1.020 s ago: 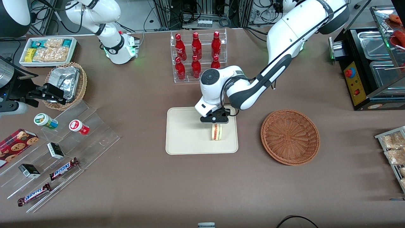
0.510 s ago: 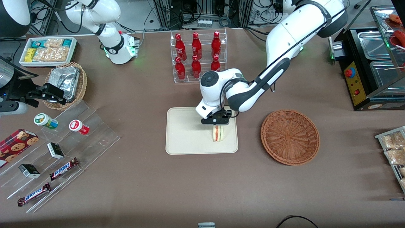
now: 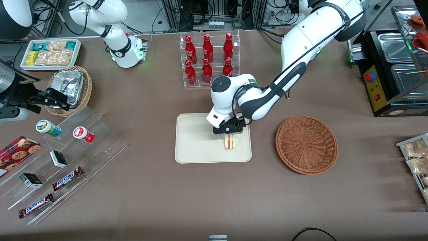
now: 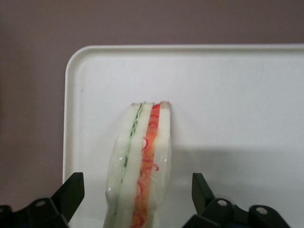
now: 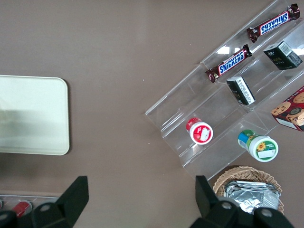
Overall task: Place sandwich from basket to tray
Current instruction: 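Lower the sandwich onto the tray and open the left gripper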
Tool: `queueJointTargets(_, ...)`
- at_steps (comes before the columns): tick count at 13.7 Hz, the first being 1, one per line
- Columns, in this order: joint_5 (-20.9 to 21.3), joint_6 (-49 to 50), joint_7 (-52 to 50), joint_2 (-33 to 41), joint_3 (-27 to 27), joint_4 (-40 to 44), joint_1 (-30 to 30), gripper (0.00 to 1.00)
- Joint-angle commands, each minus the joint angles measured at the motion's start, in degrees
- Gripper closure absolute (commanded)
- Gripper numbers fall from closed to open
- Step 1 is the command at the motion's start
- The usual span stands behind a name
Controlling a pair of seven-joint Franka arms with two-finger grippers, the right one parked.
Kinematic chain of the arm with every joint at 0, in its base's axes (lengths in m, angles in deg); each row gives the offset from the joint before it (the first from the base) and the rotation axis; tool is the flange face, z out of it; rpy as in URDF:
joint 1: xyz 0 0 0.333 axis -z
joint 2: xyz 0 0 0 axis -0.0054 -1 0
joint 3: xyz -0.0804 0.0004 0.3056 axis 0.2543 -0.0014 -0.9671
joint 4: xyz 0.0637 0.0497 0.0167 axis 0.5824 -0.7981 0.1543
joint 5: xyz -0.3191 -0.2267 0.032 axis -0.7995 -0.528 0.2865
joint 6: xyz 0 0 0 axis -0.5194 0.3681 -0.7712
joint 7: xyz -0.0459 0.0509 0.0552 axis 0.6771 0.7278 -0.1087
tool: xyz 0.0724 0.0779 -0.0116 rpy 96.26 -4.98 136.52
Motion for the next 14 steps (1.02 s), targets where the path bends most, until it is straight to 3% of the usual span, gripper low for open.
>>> queueJointTargets(1, -0.17, 2.82, -4.35, 0.44, 1.95, 2.92, 0.0, 0.0)
queueJointTargets(6, -5.17, 12.92, -3.91, 1.67, 3.88, 8.98, -0.09, 0.0)
queueJointTargets(14, -16.34, 17.23, 2.15, 10.72, 3.45, 12.67, -3.52, 0.0)
